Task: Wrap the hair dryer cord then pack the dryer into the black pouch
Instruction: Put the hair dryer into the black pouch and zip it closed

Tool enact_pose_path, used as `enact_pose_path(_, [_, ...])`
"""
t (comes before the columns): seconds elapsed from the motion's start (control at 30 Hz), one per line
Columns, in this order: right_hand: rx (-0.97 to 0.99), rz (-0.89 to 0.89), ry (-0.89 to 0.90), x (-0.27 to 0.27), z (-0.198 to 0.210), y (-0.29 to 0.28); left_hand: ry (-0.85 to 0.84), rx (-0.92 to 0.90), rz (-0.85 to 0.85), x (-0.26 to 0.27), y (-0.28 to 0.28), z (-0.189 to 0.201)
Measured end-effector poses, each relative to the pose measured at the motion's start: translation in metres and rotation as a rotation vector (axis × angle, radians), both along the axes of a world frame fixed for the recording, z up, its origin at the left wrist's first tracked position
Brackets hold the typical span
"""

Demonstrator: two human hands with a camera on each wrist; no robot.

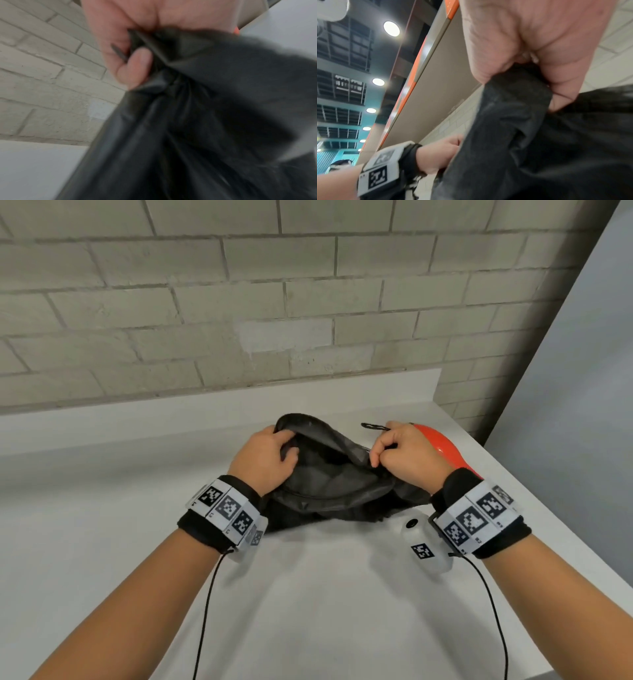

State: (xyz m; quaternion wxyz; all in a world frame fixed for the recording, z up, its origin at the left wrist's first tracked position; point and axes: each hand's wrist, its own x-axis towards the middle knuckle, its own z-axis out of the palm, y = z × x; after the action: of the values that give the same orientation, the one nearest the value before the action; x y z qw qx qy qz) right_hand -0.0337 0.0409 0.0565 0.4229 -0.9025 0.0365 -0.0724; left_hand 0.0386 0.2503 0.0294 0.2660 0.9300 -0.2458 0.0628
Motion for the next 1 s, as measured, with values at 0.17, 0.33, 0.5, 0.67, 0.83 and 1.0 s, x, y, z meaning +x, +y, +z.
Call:
enact_pose_path(0.17, [-0.187,0.042,-0.020,0.002,-0.008,0.003,-0.058,0.108,0.018,-0.014,-0.012,-0.003])
enact_pose_path(0.33, [-0.496,0.020,0.042,0.013,-0.020,-0.007,0.021,0.097,-0.164,-0.025,-0.008,-0.010])
enact_pose_path(0.5, [-0.404,-0.175,-0.141,0.022,-0.023,-0.010,0.321,-0.112,-0.273,-0.023,0.000,-0.010])
enact_pose_path(0.67, [-0.090,0.061,-0.186,0.017,-0.023,0.003,0.343,-0.072,0.040,-0.017,-0.004,-0.008])
enact_pose_path(0.83, [-0.290,0.215,0.064,0.010,-0.022,0.025,0.069,0.049,0.260,-0.011,-0.005,-0.010])
enact_pose_path(1.0, [-0.703,0.033,0.110,0.012,-0.033,0.029,0.105,0.277,0.263,-0.029,-0.011,-0.013])
